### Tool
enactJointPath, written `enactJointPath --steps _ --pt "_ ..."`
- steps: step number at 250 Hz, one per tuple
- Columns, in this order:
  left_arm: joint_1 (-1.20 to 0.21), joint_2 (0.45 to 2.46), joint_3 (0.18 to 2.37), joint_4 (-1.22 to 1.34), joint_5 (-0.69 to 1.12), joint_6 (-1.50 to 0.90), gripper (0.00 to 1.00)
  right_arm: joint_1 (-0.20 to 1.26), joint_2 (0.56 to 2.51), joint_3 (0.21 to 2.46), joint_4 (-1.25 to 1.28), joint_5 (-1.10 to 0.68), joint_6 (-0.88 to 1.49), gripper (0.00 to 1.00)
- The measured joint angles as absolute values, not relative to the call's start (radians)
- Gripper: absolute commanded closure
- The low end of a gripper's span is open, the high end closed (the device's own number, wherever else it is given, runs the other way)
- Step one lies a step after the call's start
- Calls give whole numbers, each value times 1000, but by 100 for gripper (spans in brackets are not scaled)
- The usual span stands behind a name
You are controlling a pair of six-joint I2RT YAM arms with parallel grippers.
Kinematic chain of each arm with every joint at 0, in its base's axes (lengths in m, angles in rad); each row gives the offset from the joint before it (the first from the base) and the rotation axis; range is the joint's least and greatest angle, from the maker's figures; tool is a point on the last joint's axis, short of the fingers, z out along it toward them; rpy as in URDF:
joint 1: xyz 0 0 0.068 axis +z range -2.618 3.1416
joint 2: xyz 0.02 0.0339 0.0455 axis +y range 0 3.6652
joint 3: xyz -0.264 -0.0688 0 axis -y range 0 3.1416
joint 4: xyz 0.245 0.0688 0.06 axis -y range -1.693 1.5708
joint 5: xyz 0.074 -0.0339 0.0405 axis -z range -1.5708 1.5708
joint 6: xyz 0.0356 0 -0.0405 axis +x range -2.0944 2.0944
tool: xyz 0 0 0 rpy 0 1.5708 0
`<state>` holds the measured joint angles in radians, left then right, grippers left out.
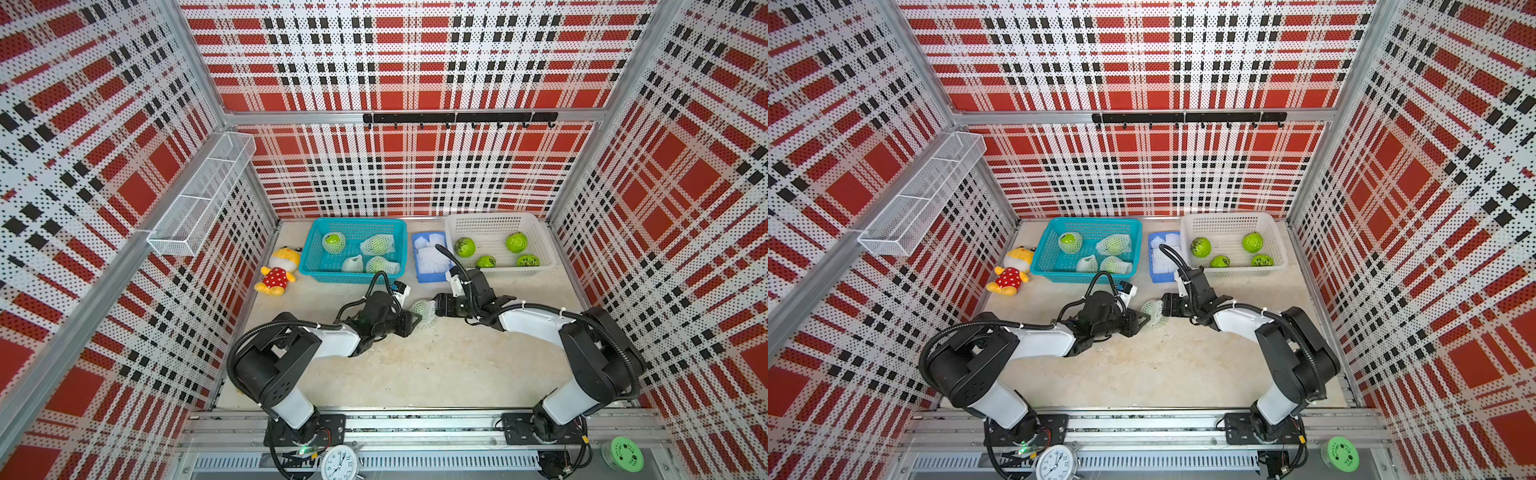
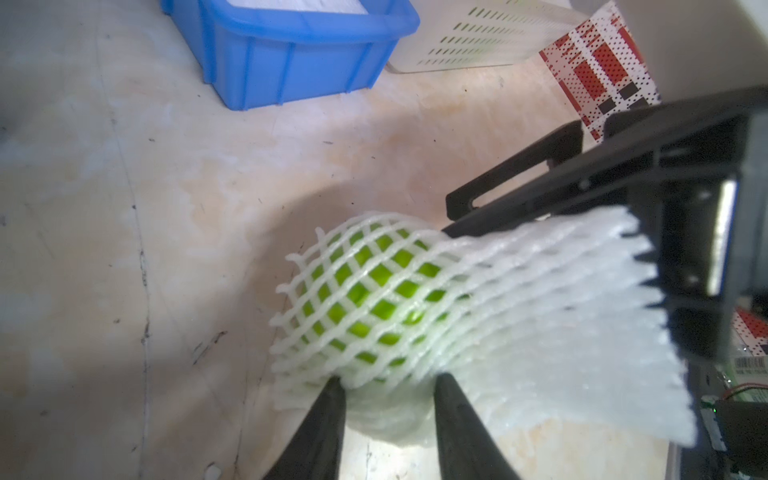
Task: Sleeve custard apples in foam nets
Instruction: Put on the foam net on the custard apple.
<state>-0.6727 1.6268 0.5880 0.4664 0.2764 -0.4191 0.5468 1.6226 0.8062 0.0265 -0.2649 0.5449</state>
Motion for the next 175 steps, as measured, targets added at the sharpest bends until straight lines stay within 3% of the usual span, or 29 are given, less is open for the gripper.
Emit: enactJointPath --steps 104,175 --pt "-657 1634 597 487 272 -422 76 543 1676 836 105 -260 590 68" --pt "-640 1641 598 504 272 -429 87 543 1705 856 125 -261 595 70"
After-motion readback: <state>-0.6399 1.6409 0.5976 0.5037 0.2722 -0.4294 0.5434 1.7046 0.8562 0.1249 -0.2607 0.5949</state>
